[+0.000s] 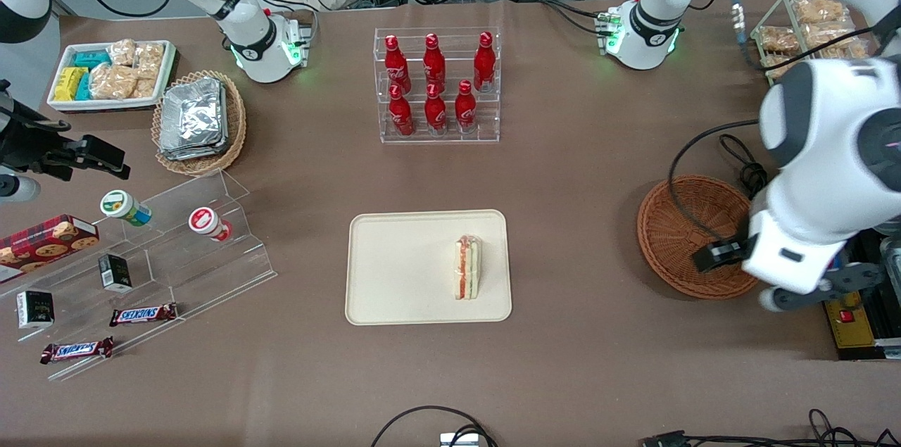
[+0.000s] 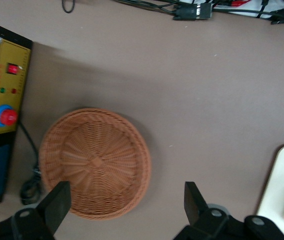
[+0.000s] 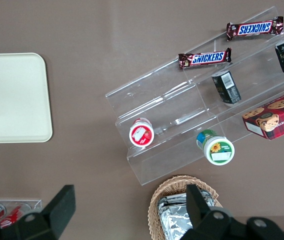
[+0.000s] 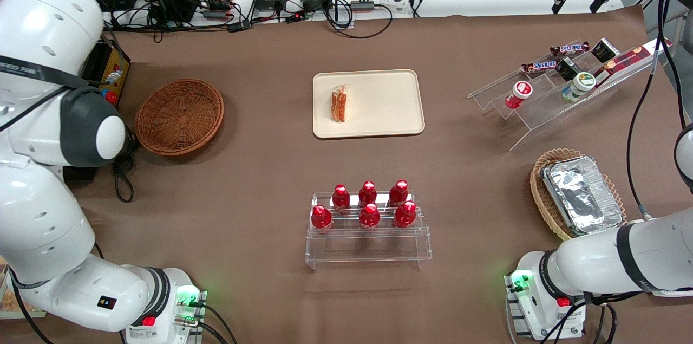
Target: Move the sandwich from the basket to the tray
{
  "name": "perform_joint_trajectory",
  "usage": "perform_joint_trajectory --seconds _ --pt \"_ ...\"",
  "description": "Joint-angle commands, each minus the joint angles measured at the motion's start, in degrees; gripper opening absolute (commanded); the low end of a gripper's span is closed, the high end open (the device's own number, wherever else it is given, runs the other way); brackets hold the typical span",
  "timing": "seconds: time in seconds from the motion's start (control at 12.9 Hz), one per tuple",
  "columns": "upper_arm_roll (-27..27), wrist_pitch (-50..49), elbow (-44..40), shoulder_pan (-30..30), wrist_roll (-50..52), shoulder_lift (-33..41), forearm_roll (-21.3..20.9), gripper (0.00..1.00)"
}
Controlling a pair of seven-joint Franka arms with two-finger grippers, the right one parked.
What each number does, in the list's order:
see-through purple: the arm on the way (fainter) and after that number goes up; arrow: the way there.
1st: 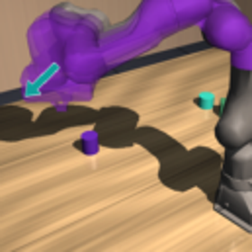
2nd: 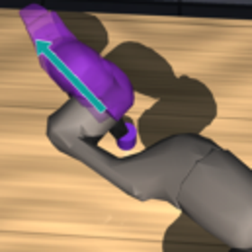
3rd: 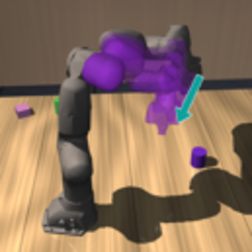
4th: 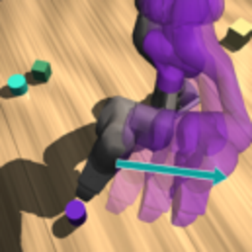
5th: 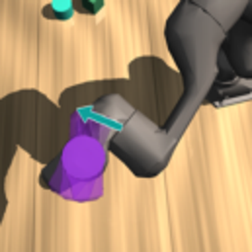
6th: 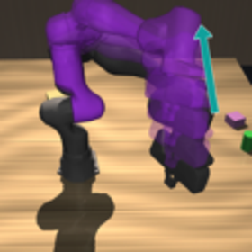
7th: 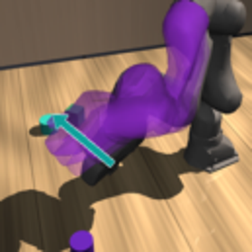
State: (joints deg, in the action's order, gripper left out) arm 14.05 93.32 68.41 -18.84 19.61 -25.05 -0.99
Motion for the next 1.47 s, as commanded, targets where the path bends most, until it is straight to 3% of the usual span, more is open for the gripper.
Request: perform_joint_trajectory --seconds 0.0,0.31,0.62,0.93,1.39 --pt "-0.08 -2.16 3.58 2.75 -6.67 4.39 1.69 1.0" --pt "-0.17 -1.74 8.21 8.37 -14.14 9.29 4.59 1.0" --pt "-1.3 -0.15 15.52 10.75 -18.21 16.15 4.15 1.0" --pt "-13.67 -1.73 18.69 19.43 -16.98 21.52 3.63 1.0" --pt "-15.72 -2.61 22.91 19.81 -16.19 26.45 2.83 1.0"
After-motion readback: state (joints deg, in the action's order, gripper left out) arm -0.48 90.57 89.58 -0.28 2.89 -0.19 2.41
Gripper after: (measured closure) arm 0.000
